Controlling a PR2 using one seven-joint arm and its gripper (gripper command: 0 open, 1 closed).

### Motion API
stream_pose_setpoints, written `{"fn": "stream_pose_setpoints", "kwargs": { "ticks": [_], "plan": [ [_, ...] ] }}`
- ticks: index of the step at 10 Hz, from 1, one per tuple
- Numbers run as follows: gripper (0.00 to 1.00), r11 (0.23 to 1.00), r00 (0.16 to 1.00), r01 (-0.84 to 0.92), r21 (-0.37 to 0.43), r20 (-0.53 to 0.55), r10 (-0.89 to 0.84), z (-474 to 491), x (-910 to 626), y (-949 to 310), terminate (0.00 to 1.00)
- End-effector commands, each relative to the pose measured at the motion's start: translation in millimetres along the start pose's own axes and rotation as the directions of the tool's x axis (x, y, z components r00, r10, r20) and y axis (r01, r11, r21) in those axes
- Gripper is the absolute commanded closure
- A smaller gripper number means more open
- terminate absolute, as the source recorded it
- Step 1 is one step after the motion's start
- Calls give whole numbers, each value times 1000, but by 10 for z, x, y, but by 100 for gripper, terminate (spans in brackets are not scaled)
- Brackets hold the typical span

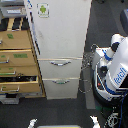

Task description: Opening the fridge

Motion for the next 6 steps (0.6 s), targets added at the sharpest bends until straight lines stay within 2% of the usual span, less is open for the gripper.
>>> {"fn": "stream_pose_setpoints", "kwargs": {
  "ticks": [1, 4, 6],
  "plan": [
    [0, 998, 997, -48, -49, -56, 45, 50, 28, 178, 0],
    [0, 988, 990, -69, -135, -134, 50, 83, 168, 314, 0],
    [0, 989, 990, -79, -127, -122, 64, 102, 397, 459, 0]
  ]
}}
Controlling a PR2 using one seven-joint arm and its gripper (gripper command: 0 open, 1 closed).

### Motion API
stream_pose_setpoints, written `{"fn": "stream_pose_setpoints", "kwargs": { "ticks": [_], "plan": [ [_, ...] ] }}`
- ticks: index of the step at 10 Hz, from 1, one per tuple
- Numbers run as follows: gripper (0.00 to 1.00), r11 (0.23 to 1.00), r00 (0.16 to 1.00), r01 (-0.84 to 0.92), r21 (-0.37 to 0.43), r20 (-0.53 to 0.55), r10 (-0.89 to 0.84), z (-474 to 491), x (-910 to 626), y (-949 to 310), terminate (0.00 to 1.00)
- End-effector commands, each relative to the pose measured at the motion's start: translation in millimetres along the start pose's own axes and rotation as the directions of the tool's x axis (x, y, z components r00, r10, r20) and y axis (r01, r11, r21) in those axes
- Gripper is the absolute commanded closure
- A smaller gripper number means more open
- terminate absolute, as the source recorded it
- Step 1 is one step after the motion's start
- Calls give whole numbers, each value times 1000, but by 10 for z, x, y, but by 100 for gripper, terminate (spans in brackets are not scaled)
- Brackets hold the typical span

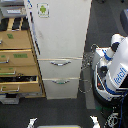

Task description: Opening the fridge

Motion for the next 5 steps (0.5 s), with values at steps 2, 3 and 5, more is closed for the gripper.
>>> {"fn": "stream_pose_setpoints", "kwargs": {
  "ticks": [2, 3, 5],
  "plan": [
    [0, 993, 994, -61, -98, -99, 51, 70, 811, 543, 0],
    [0, 994, 994, -57, -89, -97, 49, 71, 1003, 630, 0],
    [0, 992, 995, -66, -107, -87, 56, 139, 1356, 860, 0]
  ]
}}
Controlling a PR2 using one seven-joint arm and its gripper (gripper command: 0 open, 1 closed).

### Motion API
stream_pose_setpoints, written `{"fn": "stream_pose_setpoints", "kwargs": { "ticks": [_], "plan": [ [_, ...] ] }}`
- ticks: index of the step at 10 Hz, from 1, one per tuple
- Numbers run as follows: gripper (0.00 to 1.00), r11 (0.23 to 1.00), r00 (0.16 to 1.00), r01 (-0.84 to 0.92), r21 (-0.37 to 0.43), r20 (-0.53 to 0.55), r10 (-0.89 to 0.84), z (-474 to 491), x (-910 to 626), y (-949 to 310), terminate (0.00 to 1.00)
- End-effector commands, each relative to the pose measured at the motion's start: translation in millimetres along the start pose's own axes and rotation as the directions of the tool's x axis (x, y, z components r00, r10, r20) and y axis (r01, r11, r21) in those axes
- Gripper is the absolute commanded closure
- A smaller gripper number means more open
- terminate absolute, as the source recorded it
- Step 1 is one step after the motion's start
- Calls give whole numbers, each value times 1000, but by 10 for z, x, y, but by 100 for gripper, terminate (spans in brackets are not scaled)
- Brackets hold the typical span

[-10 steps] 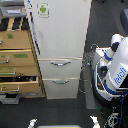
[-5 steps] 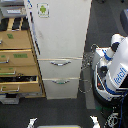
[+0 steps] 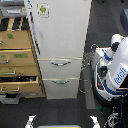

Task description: Opening the fridge

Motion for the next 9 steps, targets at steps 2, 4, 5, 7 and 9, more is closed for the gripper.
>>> {"fn": "stream_pose_setpoints", "kwargs": {
  "ticks": [2, 4, 5, 7, 9],
  "plan": [
    [0, 1000, 998, -26, -13, -49, 25, 149, 1762, 924, 0],
    [0, 1000, 999, -30, -4, -38, 30, 184, 1998, 1078, 0],
    [0, 999, 998, -46, 9, -42, 47, 204, 2109, 1194, 0],
    [0, 992, 991, -104, 69, -77, 109, 300, 2337, 1481, 0],
    [0, 965, 967, -219, 146, -97, 235, 465, 2540, 1865, 0]
  ]
}}
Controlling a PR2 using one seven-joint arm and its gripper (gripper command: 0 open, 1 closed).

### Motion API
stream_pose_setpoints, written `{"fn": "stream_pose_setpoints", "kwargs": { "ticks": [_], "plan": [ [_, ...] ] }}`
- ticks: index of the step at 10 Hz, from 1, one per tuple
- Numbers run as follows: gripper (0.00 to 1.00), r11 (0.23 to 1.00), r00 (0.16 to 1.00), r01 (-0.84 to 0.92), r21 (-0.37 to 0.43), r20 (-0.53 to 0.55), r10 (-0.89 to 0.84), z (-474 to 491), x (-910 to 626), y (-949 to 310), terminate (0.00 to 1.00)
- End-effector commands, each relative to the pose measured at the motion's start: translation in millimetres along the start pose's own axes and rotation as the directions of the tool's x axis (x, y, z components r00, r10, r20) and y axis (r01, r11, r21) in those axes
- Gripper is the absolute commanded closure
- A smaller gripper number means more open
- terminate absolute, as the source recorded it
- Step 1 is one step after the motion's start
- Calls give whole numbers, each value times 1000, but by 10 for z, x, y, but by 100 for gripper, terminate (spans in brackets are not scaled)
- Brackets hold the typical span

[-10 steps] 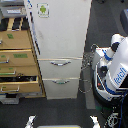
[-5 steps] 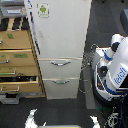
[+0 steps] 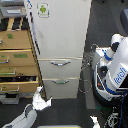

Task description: Opening the fridge

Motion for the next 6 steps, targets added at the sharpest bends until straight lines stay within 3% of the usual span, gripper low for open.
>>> {"fn": "stream_pose_setpoints", "kwargs": {
  "ticks": [1, 2, 5, 6],
  "plan": [
    [0, 949, 960, -265, 168, -40, 276, 659, 1024, 1073, 0],
    [0, 896, 916, -369, 245, -64, 395, 816, 1091, 1331, 0],
    [0, 798, 828, -521, 303, -49, 559, 1155, 1222, 1678, 0],
    [0, 752, 775, -602, 270, -32, 632, 1369, 1280, 1835, 0]
  ]
}}
